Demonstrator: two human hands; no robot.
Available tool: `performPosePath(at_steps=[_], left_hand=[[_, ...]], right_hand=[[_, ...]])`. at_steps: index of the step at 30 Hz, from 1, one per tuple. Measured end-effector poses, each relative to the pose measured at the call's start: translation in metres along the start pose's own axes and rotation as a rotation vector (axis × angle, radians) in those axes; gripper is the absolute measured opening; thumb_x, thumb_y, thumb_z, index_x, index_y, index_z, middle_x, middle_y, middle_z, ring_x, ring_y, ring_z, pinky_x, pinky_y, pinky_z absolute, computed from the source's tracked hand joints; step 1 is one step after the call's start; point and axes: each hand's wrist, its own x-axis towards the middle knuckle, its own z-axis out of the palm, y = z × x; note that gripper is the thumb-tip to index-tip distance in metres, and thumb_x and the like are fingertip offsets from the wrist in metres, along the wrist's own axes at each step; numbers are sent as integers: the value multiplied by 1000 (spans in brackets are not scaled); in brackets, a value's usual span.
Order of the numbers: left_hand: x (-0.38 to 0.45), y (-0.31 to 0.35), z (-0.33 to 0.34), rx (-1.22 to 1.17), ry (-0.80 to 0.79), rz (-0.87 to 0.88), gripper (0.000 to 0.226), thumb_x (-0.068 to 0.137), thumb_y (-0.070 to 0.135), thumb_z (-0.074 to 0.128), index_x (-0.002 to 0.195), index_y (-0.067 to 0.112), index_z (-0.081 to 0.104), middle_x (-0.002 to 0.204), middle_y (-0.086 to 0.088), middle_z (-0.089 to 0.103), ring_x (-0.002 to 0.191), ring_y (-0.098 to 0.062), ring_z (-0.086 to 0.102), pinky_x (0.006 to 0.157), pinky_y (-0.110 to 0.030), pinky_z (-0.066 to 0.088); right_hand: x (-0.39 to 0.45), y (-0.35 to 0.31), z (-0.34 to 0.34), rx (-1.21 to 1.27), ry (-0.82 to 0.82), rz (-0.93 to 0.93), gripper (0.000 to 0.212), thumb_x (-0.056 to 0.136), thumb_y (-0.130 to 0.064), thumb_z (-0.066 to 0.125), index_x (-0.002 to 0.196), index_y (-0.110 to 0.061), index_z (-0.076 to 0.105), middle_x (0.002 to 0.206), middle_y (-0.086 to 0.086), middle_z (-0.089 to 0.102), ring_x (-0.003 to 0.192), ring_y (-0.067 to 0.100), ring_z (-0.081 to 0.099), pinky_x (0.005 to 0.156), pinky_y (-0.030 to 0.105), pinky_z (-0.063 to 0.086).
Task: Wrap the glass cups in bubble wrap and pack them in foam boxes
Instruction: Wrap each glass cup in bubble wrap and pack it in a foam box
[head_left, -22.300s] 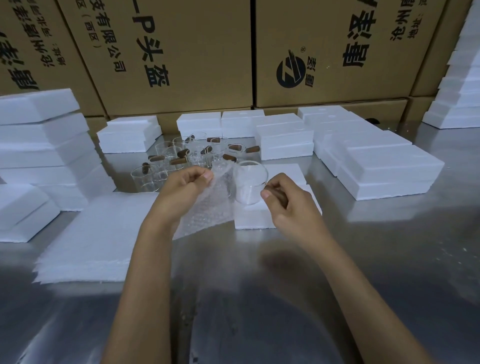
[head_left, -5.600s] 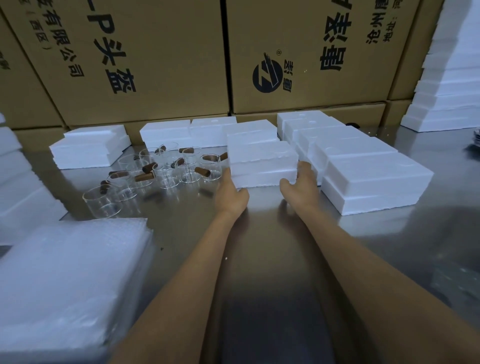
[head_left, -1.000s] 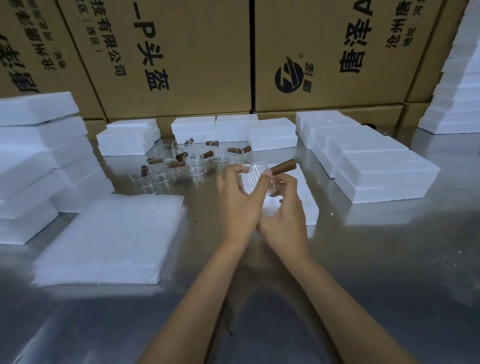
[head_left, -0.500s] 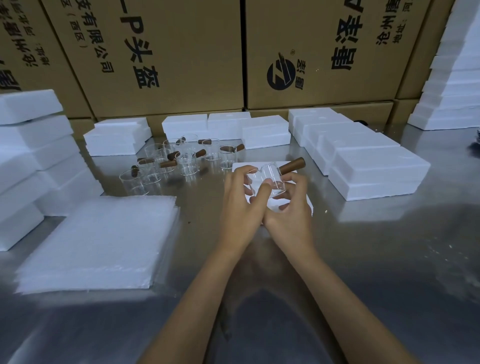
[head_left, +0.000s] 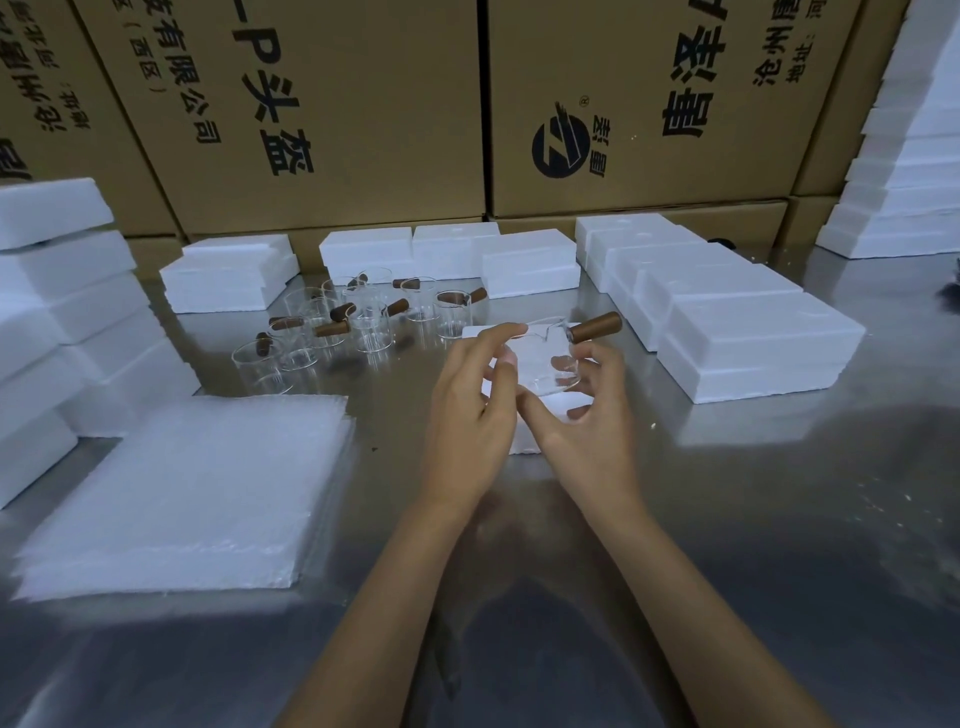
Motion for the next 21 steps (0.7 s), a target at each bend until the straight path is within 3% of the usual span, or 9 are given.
performPosePath(at_steps=[5,9,12,14,18,21], left_hand=[[-1,-2,-1,5,-41,2,42,94,18,42,129,36,57,117,14,59,104,-1,56,78,-7,43],[3,-4,-3,-9,-85,-64,57,80,17,53,133,38,49,121,19,55,107,-2,54,78,-16,44],[3,-8,-6,42,-156,-41,68,81,7,64,139,34,43,136,19,48,123,3,44,94,-22,43],[2,-7,-5,68,-164,-34,71,83,11,72,142,33,40,142,19,45,131,-2,41,104,-26,40],[1,-2,-2,43,-107,-49,69,81,23,81,137,38,44,134,20,51,125,2,45,96,-16,41],[3,1,-5,9,-83,-32,65,81,18,81,133,38,48,131,22,56,124,2,49,91,-10,41]], right_hand=[[2,-1,-3,35,-7,11,54,71,-42,79,113,-45,46,110,-24,63,105,-2,60,82,25,51],[5,-6,-7,222,-33,139,49,76,-26,84,115,-31,54,107,-12,69,95,3,66,76,18,49],[7,-13,-13,398,-77,254,52,71,-31,83,116,-21,58,100,-6,75,92,7,70,74,21,49],[8,-17,-16,433,-121,304,54,67,-38,76,116,-19,61,98,-8,76,91,13,72,71,28,48],[8,-18,-17,461,-162,345,50,67,-40,73,112,-19,65,104,0,76,85,19,68,67,31,43],[9,-18,-17,472,-230,333,48,68,-39,73,110,-18,67,105,2,75,84,17,70,68,33,44]])
